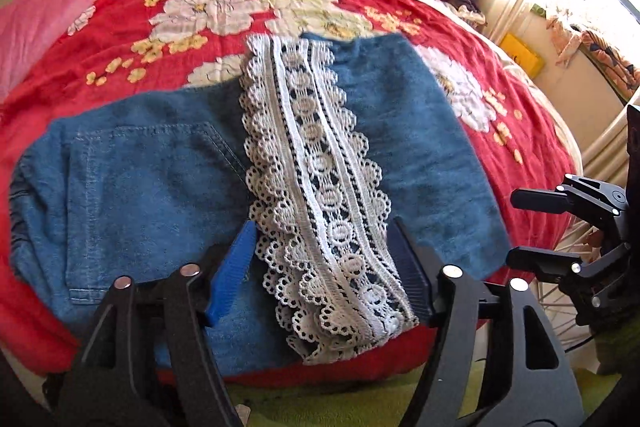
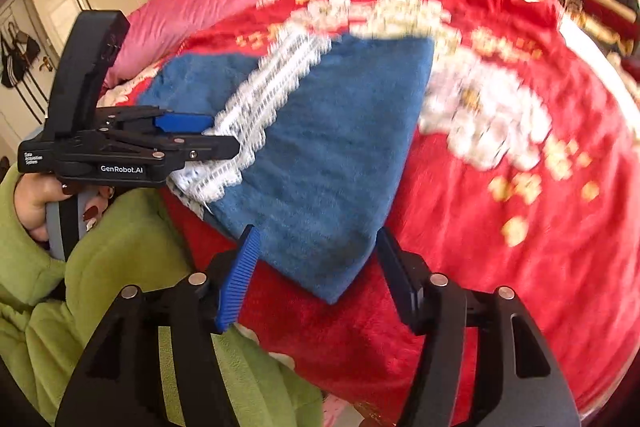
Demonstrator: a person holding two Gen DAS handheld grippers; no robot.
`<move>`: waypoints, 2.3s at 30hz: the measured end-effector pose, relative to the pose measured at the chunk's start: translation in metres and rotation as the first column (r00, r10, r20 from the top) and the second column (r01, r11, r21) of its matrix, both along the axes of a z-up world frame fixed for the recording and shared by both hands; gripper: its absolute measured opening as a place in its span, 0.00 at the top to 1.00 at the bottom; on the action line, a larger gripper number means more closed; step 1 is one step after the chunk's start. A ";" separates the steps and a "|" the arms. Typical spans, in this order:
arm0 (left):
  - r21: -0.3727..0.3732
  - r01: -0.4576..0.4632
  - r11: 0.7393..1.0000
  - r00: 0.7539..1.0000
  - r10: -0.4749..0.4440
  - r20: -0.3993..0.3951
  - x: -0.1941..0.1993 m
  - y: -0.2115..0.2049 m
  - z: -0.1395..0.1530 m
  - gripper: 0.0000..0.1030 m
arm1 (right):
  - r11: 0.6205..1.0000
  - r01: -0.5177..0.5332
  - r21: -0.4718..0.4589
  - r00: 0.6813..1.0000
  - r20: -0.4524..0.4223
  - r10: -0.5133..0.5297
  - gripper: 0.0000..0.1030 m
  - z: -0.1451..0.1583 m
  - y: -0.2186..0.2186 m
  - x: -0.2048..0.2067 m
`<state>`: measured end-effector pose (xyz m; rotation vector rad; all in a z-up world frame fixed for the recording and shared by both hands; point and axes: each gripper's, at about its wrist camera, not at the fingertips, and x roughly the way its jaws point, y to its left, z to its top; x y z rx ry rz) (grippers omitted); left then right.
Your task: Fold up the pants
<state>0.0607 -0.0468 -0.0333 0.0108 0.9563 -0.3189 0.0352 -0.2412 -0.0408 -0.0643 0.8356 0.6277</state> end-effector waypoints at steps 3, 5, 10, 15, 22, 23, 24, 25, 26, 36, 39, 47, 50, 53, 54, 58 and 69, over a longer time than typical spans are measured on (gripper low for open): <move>-0.012 -0.013 1.000 0.999 0.014 0.034 -0.005 0.003 0.012 0.30 | 1.000 0.025 0.009 0.998 0.052 -0.025 0.33 0.014 -0.008 -0.001; -0.014 -0.025 1.000 0.998 0.025 0.057 -0.007 0.005 0.019 0.27 | 0.999 0.042 0.002 0.996 0.085 -0.042 0.33 0.023 -0.010 0.003; -0.011 -0.033 0.999 0.996 0.034 0.084 -0.008 0.004 0.023 0.23 | 0.996 0.090 0.011 0.984 0.156 -0.090 0.33 0.048 -0.013 0.025; -0.006 -0.016 1.000 0.997 0.017 0.080 -0.009 -0.003 0.022 0.22 | 0.996 0.090 0.019 0.971 0.219 -0.092 0.33 0.072 -0.007 0.043; -0.008 0.018 1.000 0.996 -0.017 0.087 -0.011 -0.011 0.019 0.29 | 0.998 0.059 -0.007 0.973 0.224 -0.056 0.33 0.079 0.015 0.076; -0.008 0.030 1.000 0.996 -0.029 0.080 -0.011 -0.012 0.018 0.40 | 0.999 0.047 -0.022 0.978 0.205 -0.041 0.33 0.076 0.021 0.084; -0.009 0.038 0.999 0.997 -0.038 0.073 -0.011 -0.014 0.016 0.49 | 0.999 0.034 -0.033 0.980 0.196 -0.027 0.33 0.073 0.026 0.088; -0.010 0.048 0.999 0.997 -0.047 0.066 -0.011 -0.016 0.015 0.53 | 0.999 0.021 -0.043 0.982 0.187 -0.013 0.33 0.070 0.031 0.093; -0.007 0.058 0.998 0.997 -0.057 0.059 -0.011 -0.018 0.013 0.57 | 0.998 0.015 -0.055 0.984 0.176 -0.005 0.33 0.066 0.037 0.098; 0.033 0.080 0.996 0.997 -0.080 -0.008 -0.006 -0.023 -0.012 0.57 | 0.989 0.023 -0.144 0.999 -0.036 -0.028 0.33 -0.001 0.083 0.171; 0.022 0.083 0.996 0.997 -0.083 -0.009 -0.006 -0.020 -0.013 0.57 | 0.990 0.039 -0.134 0.997 -0.064 -0.048 0.33 -0.012 0.086 0.182; -0.004 0.089 0.996 0.996 -0.089 -0.011 -0.007 -0.018 -0.013 0.55 | 0.989 0.046 -0.143 0.996 -0.069 -0.056 0.33 -0.013 0.092 0.194; -0.016 0.094 0.995 0.995 -0.095 -0.013 -0.008 -0.018 -0.011 0.48 | 0.990 0.070 -0.126 0.996 -0.043 -0.076 0.26 0.000 0.088 0.190; -0.014 0.093 0.996 0.996 -0.093 -0.007 -0.009 -0.018 -0.008 0.44 | 0.994 0.085 -0.064 0.996 -0.001 -0.085 0.19 0.022 0.078 0.181; -0.015 0.089 0.996 0.996 -0.089 -0.005 -0.009 -0.017 -0.007 0.42 | 0.995 0.089 -0.048 0.996 0.019 -0.089 0.15 0.030 0.074 0.177; -0.017 0.072 0.997 0.997 -0.072 0.011 -0.009 -0.013 0.000 0.34 | 0.996 0.088 -0.012 0.992 0.090 -0.086 0.09 0.059 0.064 0.162; -0.001 0.011 1.000 0.997 -0.010 0.083 -0.014 0.001 0.028 0.10 | 0.991 0.119 0.055 0.970 0.206 -0.128 0.05 0.115 0.034 0.132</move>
